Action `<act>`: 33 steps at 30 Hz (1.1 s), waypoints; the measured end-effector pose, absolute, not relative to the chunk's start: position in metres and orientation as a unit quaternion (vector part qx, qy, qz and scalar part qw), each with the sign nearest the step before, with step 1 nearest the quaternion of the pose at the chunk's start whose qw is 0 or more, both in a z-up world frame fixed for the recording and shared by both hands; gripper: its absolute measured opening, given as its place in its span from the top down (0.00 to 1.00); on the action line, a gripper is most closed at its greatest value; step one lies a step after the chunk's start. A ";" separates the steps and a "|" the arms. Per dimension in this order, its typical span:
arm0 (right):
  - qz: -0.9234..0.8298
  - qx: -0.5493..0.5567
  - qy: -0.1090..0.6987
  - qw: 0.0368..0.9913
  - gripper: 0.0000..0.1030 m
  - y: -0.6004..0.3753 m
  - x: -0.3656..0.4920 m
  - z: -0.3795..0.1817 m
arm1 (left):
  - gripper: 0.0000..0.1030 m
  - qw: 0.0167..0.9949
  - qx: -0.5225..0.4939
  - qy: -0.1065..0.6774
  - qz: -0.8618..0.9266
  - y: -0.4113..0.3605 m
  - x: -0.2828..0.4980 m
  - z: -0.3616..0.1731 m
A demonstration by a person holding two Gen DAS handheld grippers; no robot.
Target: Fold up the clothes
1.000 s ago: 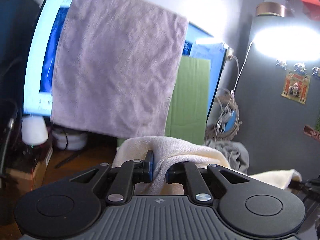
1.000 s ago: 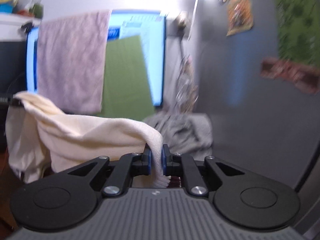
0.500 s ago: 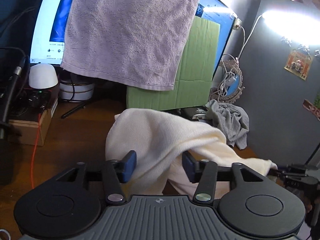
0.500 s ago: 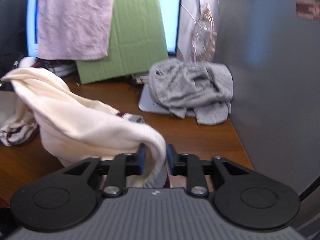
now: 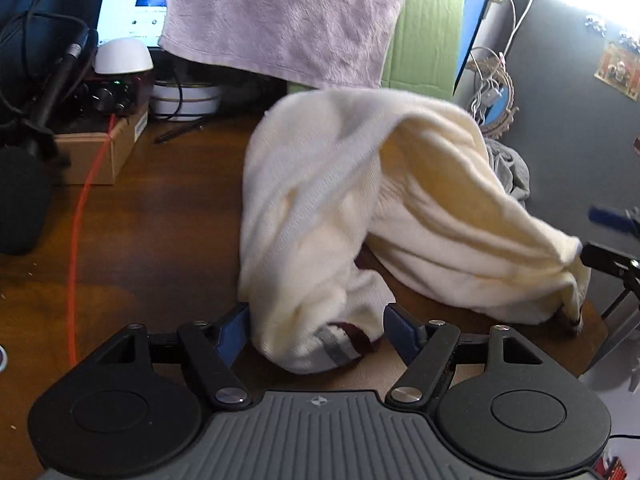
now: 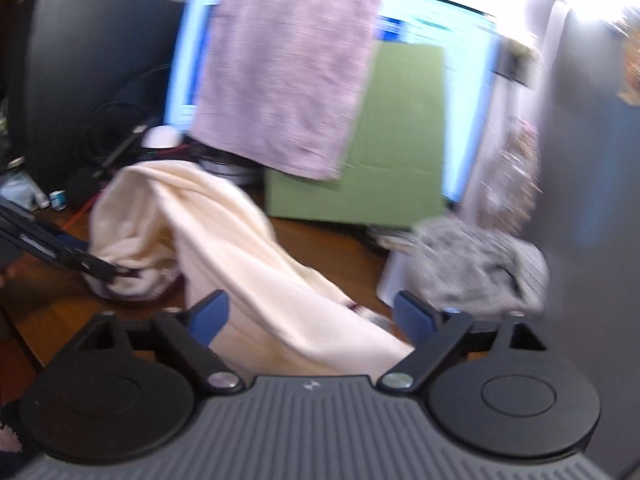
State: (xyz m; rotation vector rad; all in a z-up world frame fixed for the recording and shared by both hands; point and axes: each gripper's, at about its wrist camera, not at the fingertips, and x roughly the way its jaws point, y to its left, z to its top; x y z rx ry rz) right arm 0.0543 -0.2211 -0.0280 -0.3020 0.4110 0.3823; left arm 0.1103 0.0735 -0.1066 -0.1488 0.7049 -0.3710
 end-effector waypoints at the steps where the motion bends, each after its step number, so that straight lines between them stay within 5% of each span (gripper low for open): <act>1: 0.202 -0.160 0.201 0.945 0.09 -0.210 0.059 -0.029 | 0.31 0.921 -0.067 0.342 -0.176 0.071 0.111 -0.109; 6: 0.240 -0.227 0.200 0.922 0.09 -0.156 0.093 -0.043 | 0.34 0.927 -0.058 0.328 -0.174 0.067 0.110 -0.113; 9: 0.258 -0.258 0.201 0.909 0.07 -0.132 0.112 -0.049 | 0.45 0.930 -0.062 0.321 -0.169 0.070 0.110 -0.114; 11: 0.260 -0.273 0.210 0.902 0.08 -0.119 0.126 -0.056 | 0.61 0.931 -0.071 0.318 -0.166 0.074 0.109 -0.114; 12: 0.255 -0.280 0.218 0.899 0.17 -0.114 0.132 -0.060 | 0.66 0.931 -0.075 0.316 -0.165 0.077 0.108 -0.113; 15: 0.238 -0.268 0.254 0.898 0.72 -0.113 0.148 -0.068 | 0.78 0.936 -0.088 0.306 -0.151 0.088 0.106 -0.107; 16: 0.239 -0.250 0.266 0.900 0.76 -0.118 0.152 -0.067 | 0.79 0.939 -0.091 0.299 -0.143 0.092 0.104 -0.104; 27: 0.338 -0.086 0.293 0.890 0.83 -0.180 0.120 0.011 | 0.82 0.979 -0.114 0.116 -0.126 0.133 0.063 0.033; 33: 0.377 -0.009 0.311 0.872 0.83 -0.197 0.114 0.029 | 0.81 0.979 -0.084 0.114 -0.145 0.111 0.086 0.068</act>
